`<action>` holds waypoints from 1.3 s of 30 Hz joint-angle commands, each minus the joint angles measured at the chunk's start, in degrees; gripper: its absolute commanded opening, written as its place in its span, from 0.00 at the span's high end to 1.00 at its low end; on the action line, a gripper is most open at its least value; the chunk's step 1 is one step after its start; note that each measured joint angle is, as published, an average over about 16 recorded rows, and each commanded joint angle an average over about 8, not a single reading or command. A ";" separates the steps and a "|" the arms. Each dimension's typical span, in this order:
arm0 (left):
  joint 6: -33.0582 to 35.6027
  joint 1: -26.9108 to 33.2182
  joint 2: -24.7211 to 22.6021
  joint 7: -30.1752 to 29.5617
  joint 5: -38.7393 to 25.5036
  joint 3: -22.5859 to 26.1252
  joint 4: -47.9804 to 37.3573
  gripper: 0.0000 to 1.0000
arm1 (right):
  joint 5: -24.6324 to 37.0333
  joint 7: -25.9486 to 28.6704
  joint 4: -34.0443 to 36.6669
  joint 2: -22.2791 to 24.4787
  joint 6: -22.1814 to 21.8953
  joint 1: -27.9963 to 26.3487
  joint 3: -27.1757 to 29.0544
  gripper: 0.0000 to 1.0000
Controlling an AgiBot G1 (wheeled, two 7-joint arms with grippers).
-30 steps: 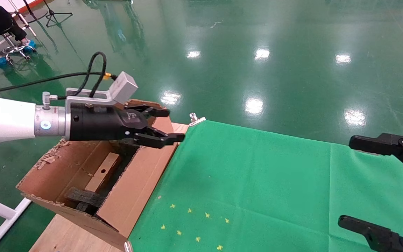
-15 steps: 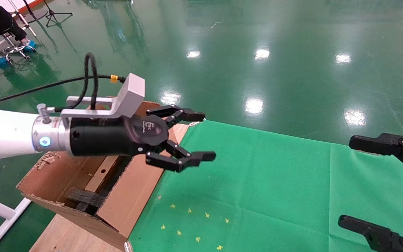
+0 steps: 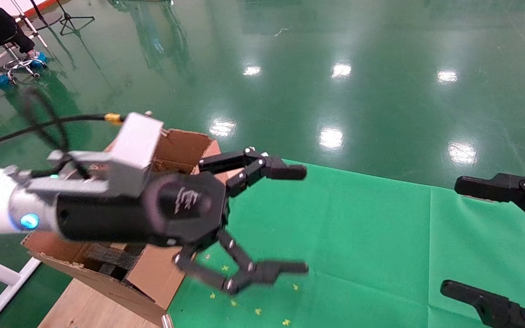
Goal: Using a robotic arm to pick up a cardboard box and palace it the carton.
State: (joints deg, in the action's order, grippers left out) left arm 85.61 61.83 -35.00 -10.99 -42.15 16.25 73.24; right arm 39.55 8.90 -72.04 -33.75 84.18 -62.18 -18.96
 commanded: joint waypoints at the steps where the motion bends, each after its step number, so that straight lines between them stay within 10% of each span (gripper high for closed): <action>1: 0.62 -1.28 -0.05 0.63 1.46 -1.16 1.51 0.00 | 0.00 0.00 0.00 0.00 0.00 0.00 0.00 0.00; 39: 0.06 -0.24 -0.01 0.21 0.24 -0.20 0.26 0.00 | -0.01 0.00 0.01 0.00 -0.01 0.01 0.00 0.00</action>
State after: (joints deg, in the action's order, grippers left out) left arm 85.67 61.58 -35.01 -10.78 -41.90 16.05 73.52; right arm 39.54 8.90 -72.03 -33.75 84.17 -62.17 -18.96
